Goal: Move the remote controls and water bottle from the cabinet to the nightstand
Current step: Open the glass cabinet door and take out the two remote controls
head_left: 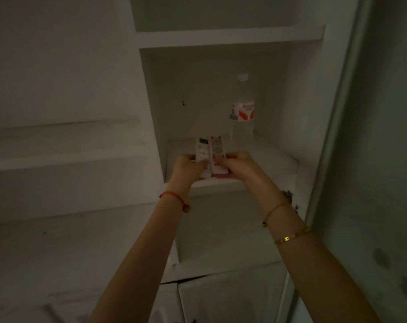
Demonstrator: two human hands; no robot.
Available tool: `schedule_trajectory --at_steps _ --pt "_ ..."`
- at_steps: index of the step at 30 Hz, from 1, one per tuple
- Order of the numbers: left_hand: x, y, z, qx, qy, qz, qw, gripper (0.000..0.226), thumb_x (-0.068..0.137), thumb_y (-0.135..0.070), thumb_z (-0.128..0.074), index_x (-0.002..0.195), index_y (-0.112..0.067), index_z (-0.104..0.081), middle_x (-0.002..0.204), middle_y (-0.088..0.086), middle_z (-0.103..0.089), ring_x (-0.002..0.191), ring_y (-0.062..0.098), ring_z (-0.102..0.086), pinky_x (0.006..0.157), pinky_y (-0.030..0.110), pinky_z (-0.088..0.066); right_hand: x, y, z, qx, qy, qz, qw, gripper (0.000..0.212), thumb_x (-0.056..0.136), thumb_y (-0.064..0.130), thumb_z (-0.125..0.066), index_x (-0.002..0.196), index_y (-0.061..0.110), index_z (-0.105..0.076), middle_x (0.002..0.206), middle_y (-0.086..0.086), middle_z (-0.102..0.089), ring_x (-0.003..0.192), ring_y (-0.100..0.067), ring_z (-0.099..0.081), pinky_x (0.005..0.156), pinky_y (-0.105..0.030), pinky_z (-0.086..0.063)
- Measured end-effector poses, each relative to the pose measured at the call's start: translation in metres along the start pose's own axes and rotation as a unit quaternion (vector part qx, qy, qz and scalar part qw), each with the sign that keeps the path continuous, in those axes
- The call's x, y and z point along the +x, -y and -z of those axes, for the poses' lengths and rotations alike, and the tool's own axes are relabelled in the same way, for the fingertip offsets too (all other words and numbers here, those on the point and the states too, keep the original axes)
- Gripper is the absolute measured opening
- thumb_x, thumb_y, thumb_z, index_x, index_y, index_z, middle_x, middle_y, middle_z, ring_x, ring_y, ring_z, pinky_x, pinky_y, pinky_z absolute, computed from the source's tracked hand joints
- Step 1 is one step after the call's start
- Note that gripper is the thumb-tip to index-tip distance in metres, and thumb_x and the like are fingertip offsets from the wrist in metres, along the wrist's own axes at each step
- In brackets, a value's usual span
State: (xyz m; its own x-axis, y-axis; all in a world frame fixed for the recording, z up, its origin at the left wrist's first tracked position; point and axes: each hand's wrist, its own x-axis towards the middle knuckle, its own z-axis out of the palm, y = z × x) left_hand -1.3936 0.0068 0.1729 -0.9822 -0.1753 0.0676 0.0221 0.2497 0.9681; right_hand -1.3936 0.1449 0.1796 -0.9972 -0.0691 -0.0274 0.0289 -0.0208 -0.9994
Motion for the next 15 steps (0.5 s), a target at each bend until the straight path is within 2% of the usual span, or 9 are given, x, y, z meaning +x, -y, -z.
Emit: schedule_trajectory --at_steps 2,5,9,12,15 --pt "-0.025 0.006 0.005 -0.034 0.005 0.007 0.999 0.038 0.087 -0.011 -0.063 0.122 0.003 -0.058 0.114 0.022 -0.066 0.099 0.033 -0.067 0.085 0.042 -0.056 -0.02 -0.006 -0.001 0.014 0.013 0.005 1.0 0.025 0.089 0.005 -0.063 0.11 -0.008 -0.061 0.1 -0.018 -0.065 0.075 -0.021 -0.065 0.057 -0.03 -0.06" --pt "-0.066 0.022 0.011 -0.068 -0.001 0.015 0.998 0.042 0.086 -0.012 -0.065 0.125 0.002 -0.056 0.116 0.02 -0.066 0.099 0.031 -0.067 0.085 0.044 -0.056 -0.051 -0.021 -0.001 0.014 0.018 0.006 1.0 0.028 0.089 0.004 -0.063 0.114 -0.007 -0.059 0.091 -0.013 -0.065 0.073 -0.019 -0.065 0.053 -0.026 -0.06" --pt "-0.135 0.039 0.012 -0.139 -0.011 0.033 0.99 0.037 0.087 -0.009 -0.065 0.122 0.0 -0.057 0.111 0.016 -0.066 0.095 0.026 -0.066 0.077 0.033 -0.057 -0.102 -0.052 0.001 -0.007 0.013 0.033 0.999 0.032 0.088 0.008 -0.064 0.116 -0.005 -0.06 0.099 -0.016 -0.067 0.078 -0.021 -0.068 0.062 -0.031 -0.061" --pt "-0.187 0.06 0.015 -0.165 -0.012 0.051 0.985 0.035 0.085 -0.011 -0.067 0.118 -0.005 -0.057 0.108 0.014 -0.069 0.092 0.024 -0.069 0.077 0.031 -0.059 -0.151 -0.079 0.002 0.001 0.027 0.037 0.999 0.03 0.09 0.009 -0.063 0.118 0.0 -0.058 0.103 -0.014 -0.068 0.081 -0.018 -0.068 0.064 -0.031 -0.061" --pt "-0.236 0.084 0.015 -0.186 -0.016 0.082 0.979 0.04 0.084 -0.012 -0.068 0.121 -0.006 -0.055 0.106 0.012 -0.071 0.091 0.023 -0.071 0.075 0.03 -0.059 -0.193 -0.107 0.005 -0.017 0.025 0.017 0.999 0.034 0.088 0.012 -0.066 0.12 0.003 -0.058 0.109 -0.012 -0.069 0.09 -0.022 -0.07 0.073 -0.04 -0.061"
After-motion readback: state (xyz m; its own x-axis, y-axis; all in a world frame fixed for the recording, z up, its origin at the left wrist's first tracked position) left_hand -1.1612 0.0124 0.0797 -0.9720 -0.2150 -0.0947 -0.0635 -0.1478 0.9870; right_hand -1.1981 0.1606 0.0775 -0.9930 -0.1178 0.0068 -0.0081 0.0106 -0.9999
